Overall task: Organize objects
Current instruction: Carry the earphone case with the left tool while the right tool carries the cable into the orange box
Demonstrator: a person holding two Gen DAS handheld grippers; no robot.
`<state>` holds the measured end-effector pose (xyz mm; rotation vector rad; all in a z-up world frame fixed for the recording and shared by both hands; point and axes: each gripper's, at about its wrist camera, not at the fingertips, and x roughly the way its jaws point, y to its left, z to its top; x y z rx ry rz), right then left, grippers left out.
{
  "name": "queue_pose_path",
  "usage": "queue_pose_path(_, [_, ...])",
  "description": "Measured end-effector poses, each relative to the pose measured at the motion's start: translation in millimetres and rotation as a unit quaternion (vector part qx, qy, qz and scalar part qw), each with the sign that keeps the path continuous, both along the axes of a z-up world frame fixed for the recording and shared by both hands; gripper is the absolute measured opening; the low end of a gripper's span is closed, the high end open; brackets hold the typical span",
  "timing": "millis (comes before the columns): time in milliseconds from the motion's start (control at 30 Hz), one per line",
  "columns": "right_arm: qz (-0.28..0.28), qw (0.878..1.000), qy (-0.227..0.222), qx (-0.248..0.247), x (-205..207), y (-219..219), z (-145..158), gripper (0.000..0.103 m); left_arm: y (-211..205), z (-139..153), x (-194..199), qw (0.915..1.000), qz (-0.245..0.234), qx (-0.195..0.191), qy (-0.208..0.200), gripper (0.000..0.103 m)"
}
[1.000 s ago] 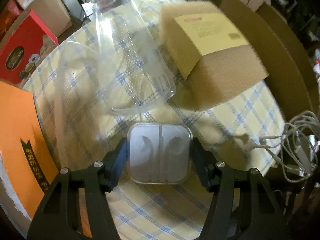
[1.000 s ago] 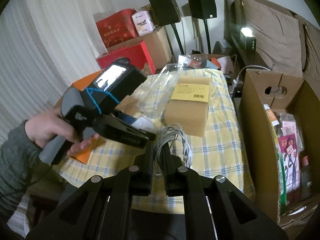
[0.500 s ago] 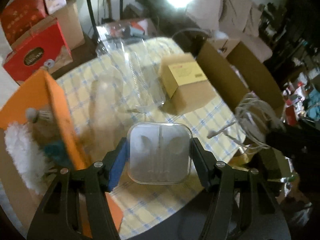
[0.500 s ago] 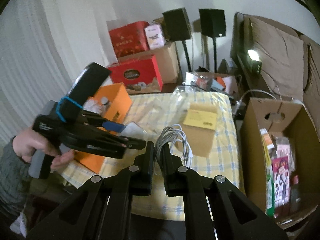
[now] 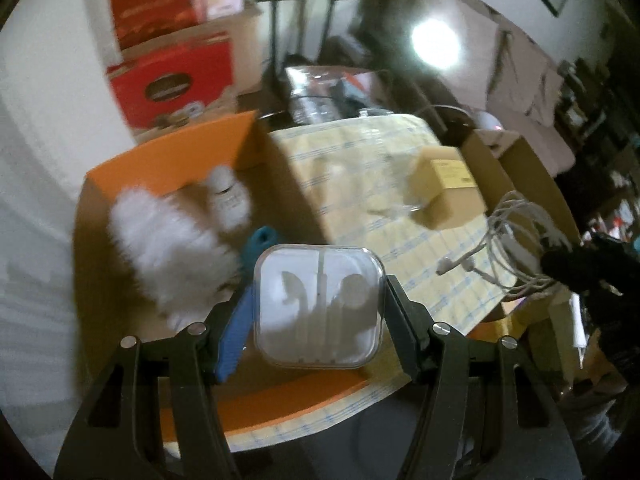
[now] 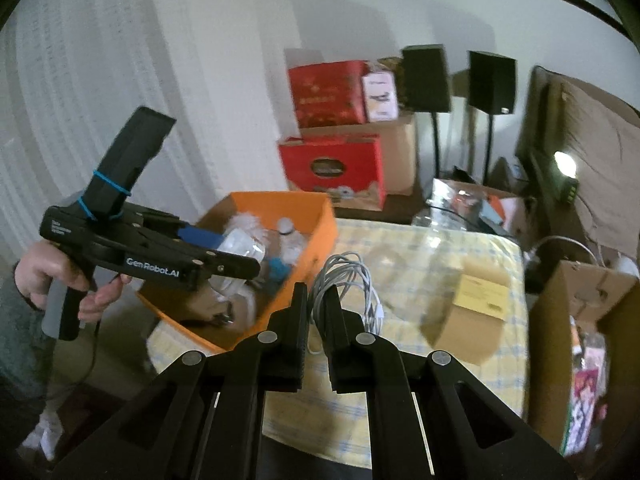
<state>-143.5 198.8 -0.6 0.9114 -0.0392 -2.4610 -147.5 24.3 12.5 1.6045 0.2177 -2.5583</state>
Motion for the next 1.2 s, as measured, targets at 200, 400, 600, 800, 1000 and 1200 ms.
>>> queue_pose_path(200, [0.038, 0.999, 0.003, -0.002, -7, -40, 5, 0.007, -38, -11, 27, 0.9992, 0.038, -0.005, -0.011, 0.059])
queue_pose_path(400, [0.074, 0.997, 0.002, -0.003, -13, -81, 6, 0.007, -68, -29, 48, 0.9971, 0.068, -0.012, -0.032, 0.059])
queue_pose_path(600, [0.101, 0.995, -0.006, 0.000, -20, -118, 1, 0.007, -90, -63, 60, 0.9936, 0.087, -0.022, -0.069, 0.059])
queue_pose_path(800, [0.119, 0.993, -0.016, 0.006, -27, -146, -10, 0.007, -99, -91, 63, 0.9904, 0.085, -0.046, -0.099, 0.059])
queue_pose_path(1000, [0.127, 0.992, -0.023, 0.013, -31, -158, -18, 0.007, -104, -105, 62, 0.9894, 0.082, -0.049, -0.109, 0.059])
queue_pose_path(1200, [0.125, 0.992, -0.032, 0.015, -42, -162, -26, 0.007, -101, -115, 61, 0.9871, 0.076, -0.076, -0.119, 0.059])
